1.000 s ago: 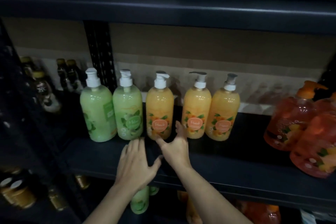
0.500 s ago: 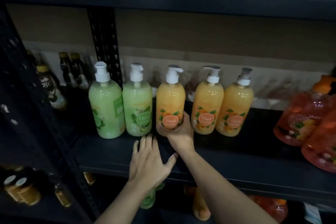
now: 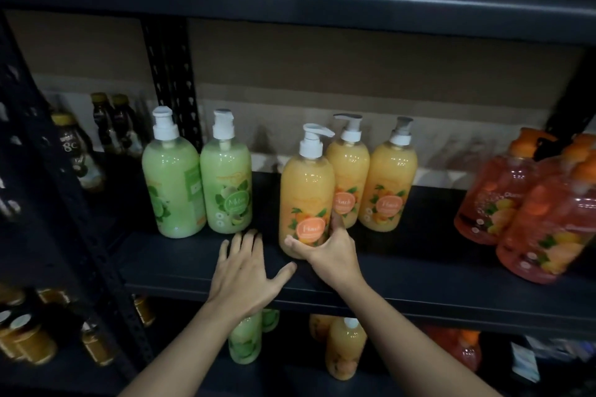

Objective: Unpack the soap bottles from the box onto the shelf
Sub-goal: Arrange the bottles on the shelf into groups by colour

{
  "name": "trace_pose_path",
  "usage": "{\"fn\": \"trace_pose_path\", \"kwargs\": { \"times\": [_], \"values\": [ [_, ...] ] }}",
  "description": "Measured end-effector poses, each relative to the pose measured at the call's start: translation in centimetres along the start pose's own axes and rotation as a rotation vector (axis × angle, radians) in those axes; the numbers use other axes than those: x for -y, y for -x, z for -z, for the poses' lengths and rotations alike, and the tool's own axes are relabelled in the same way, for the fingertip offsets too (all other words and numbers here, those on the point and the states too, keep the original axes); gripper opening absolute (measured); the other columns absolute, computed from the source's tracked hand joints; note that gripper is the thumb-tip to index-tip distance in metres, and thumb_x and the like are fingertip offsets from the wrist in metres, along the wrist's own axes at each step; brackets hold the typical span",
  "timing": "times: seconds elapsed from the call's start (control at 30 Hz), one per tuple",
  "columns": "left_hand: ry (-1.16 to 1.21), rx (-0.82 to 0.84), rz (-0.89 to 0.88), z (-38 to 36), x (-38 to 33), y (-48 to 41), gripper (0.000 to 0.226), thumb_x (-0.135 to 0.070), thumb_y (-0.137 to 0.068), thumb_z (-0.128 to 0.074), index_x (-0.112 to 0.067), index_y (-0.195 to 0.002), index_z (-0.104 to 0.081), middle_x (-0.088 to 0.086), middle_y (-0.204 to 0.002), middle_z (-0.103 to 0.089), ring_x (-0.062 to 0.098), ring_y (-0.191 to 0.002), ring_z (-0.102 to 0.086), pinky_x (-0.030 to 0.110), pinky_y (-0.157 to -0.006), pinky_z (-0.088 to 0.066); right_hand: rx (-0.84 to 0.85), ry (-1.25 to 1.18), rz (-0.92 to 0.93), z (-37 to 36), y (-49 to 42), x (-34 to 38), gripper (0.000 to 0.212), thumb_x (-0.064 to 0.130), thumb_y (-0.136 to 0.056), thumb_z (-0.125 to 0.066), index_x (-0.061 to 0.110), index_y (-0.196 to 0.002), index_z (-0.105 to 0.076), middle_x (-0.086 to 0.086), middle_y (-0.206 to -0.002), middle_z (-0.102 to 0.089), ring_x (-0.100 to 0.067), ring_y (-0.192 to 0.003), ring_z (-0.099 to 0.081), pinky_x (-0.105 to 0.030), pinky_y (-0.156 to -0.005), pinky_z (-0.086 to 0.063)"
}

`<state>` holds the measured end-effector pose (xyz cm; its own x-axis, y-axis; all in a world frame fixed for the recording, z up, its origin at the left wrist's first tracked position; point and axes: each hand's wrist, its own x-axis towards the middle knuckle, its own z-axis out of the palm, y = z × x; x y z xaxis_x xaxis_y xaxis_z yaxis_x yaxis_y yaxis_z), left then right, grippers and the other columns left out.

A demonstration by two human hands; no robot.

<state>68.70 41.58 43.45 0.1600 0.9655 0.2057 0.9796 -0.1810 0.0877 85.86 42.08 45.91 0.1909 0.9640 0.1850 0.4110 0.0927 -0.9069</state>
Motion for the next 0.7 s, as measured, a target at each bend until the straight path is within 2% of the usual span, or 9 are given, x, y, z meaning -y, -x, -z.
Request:
{"fn": "trace_pose_path", "kwargs": {
  "times": [0.07, 0.23, 0.47, 0.57, 0.63, 0.7],
  "values": [
    [0.0, 0.03, -0.018, 0.2, -0.4, 0.1, 0.109, -0.083, -0.073, 0.001, -0.014, -0.153, -0.022, 0.001, -0.158, -0.022, 0.016, -0.146, -0.016, 0.045, -0.121, -0.01, -0.003, 0.006, -0.017, 1.5, 1.0, -0.5, 0.081, 0.047, -0.059, -0.09, 0.031, -0.128, -0.049, 0.017, -0.108, -0.066, 0.007, -0.096, -0.061, -0.014, -0.083, -0.052],
    [0.034, 0.084, -0.058, 0.4, -2.2, 0.0, 0.115, -0.087, -0.069, 0.004, -0.014, -0.155, -0.019, 0.001, -0.161, -0.015, 0.017, -0.149, -0.008, 0.046, -0.122, -0.005, -0.042, 0.003, -0.068, 4.9, 2.8, -1.8, 0.081, 0.047, -0.06, -0.089, 0.032, -0.127, -0.048, 0.016, -0.113, -0.064, 0.003, -0.102, -0.06, -0.008, -0.072, -0.045],
    [0.054, 0.134, -0.125, -0.1, -5.3, -0.9, 0.111, -0.085, -0.069, 0.003, -0.017, -0.155, -0.014, -0.002, -0.163, -0.008, 0.016, -0.15, 0.0, 0.047, -0.122, -0.001, -0.116, -0.014, -0.135, 8.0, 2.7, -3.0, 0.076, 0.047, -0.059, -0.09, 0.035, -0.12, -0.046, 0.013, -0.11, -0.064, -0.003, -0.1, -0.062, -0.018, -0.078, -0.049],
    [0.05, 0.139, -0.128, -0.5, -6.3, -1.1, 0.109, -0.085, -0.071, 0.002, -0.019, -0.156, -0.014, -0.002, -0.163, -0.007, 0.017, -0.15, 0.001, 0.047, -0.122, 0.001, -0.139, -0.029, -0.154, 8.6, 2.0, -3.1, 0.088, 0.044, -0.061, -0.09, 0.032, -0.132, -0.039, 0.009, -0.117, -0.061, -0.01, -0.107, -0.061, -0.024, -0.084, -0.05],
    [0.042, 0.13, -0.122, -0.6, -6.3, -1.1, 0.108, -0.085, -0.071, 0.002, -0.019, -0.156, -0.014, -0.003, -0.163, -0.007, 0.016, -0.15, 0.001, 0.047, -0.122, 0.0, -0.147, -0.049, -0.146, 8.7, 1.8, -3.0, 0.1, 0.039, -0.064, -0.09, 0.03, -0.142, -0.027, 0.009, -0.12, -0.056, -0.01, -0.107, -0.057, -0.024, -0.084, -0.045],
    [0.039, 0.119, -0.119, -0.6, -6.3, -1.1, 0.109, -0.085, -0.071, 0.004, -0.02, -0.156, -0.015, -0.004, -0.163, -0.008, 0.016, -0.15, 0.0, 0.046, -0.122, -0.001, -0.152, -0.061, -0.134, 8.8, 1.7, -2.9, 0.104, 0.037, -0.066, -0.089, 0.032, -0.144, -0.02, 0.008, -0.121, -0.054, -0.01, -0.106, -0.055, -0.023, -0.084, -0.043]
  ]
}}
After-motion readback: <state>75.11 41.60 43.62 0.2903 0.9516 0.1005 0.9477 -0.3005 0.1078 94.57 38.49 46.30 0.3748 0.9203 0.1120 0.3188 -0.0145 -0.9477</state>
